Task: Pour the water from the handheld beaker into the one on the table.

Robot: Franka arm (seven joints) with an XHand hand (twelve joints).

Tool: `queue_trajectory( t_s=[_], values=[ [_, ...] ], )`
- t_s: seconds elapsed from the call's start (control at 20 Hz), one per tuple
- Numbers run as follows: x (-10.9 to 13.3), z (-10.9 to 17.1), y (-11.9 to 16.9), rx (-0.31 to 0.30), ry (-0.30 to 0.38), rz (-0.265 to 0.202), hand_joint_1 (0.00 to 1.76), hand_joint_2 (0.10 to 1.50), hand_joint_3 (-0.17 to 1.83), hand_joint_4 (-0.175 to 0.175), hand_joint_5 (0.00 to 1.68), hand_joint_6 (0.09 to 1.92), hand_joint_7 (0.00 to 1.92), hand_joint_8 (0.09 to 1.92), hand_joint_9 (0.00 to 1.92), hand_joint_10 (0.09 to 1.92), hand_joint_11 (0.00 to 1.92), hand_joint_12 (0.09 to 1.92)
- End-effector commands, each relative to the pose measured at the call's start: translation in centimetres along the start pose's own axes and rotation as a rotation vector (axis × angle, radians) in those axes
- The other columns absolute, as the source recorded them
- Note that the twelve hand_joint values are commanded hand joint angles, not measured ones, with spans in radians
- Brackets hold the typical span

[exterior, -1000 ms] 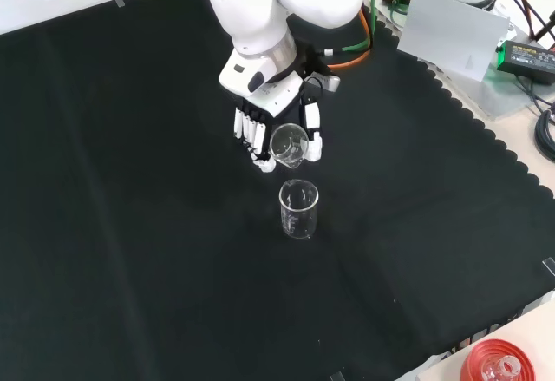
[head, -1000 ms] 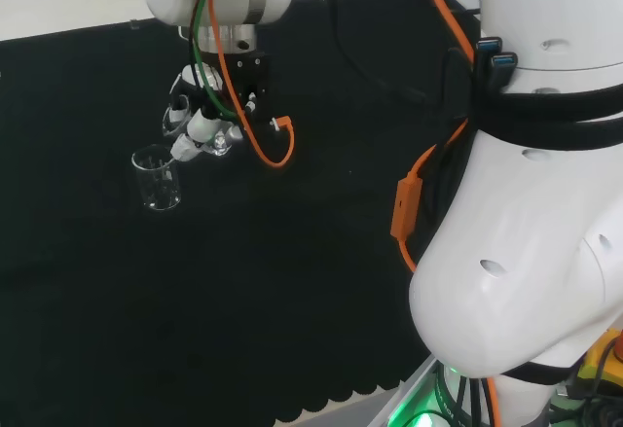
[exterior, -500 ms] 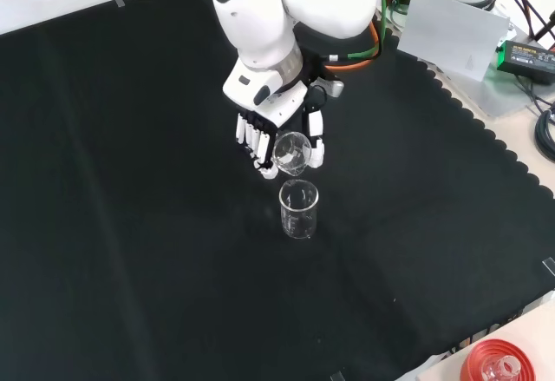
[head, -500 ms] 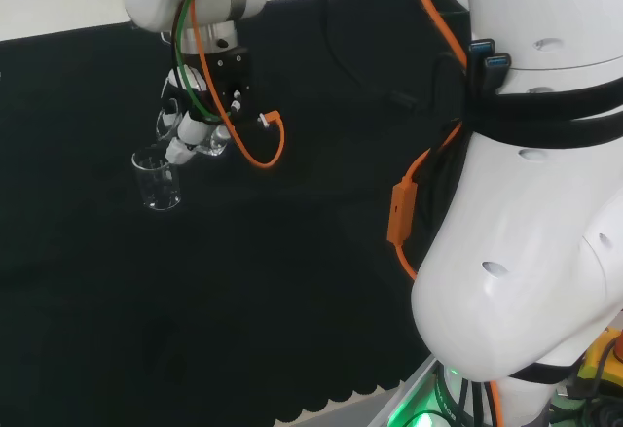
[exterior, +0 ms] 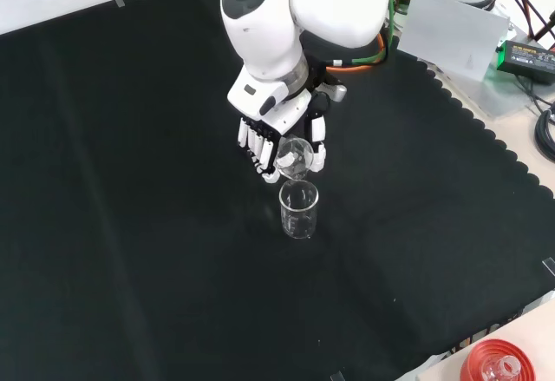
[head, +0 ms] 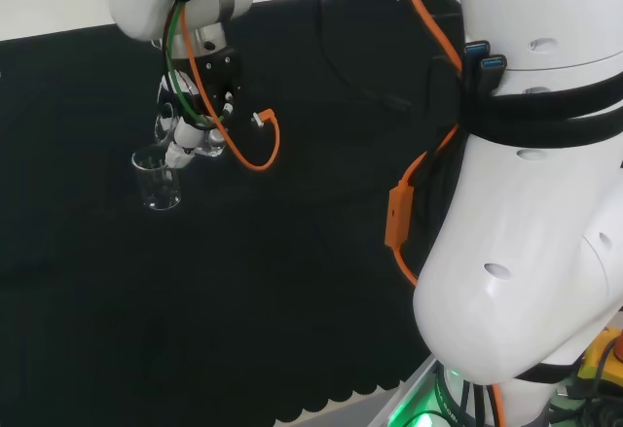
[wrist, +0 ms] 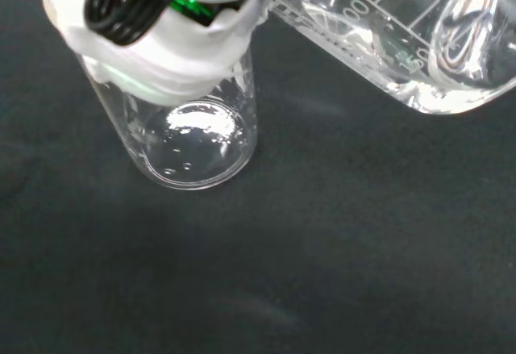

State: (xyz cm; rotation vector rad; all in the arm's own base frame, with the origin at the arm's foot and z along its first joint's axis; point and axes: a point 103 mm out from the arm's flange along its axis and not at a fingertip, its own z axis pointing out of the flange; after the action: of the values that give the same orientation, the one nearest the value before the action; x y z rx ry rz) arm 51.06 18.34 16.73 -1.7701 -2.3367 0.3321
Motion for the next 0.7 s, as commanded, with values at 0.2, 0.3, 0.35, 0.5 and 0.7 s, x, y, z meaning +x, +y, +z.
queue_trajectory(
  t_s=[0.2, 0.3, 0.35, 0.5, 0.7],
  values=[
    [0.08, -0.4, 0.09, 0.022, -0.052, 0.017, 1.09, 1.0, 0.04, 0.175, 1.2, 0.66, 1.42, 0.17, 1.32, 0.22, 0.92, 1.04],
    [0.16, -0.39, 0.07, 0.027, -0.062, 0.019, 1.09, 1.0, 0.04, 0.175, 1.21, 0.66, 1.42, 0.17, 1.32, 0.21, 0.92, 1.04],
    [0.25, -0.33, 0.09, 0.03, -0.066, 0.02, 1.09, 1.0, 0.04, 0.175, 1.21, 0.66, 1.42, 0.16, 1.32, 0.21, 0.92, 1.04],
    [0.54, -0.26, 0.16, 0.037, -0.09, 0.02, 1.09, 0.99, 0.05, 0.175, 1.21, 0.66, 1.42, 0.16, 1.32, 0.21, 0.92, 1.04],
    [0.83, -0.46, 0.18, 0.038, -0.13, 0.019, 1.09, 0.99, 0.05, 0.175, 1.21, 0.66, 1.42, 0.16, 1.32, 0.21, 0.93, 1.04]
  ],
)
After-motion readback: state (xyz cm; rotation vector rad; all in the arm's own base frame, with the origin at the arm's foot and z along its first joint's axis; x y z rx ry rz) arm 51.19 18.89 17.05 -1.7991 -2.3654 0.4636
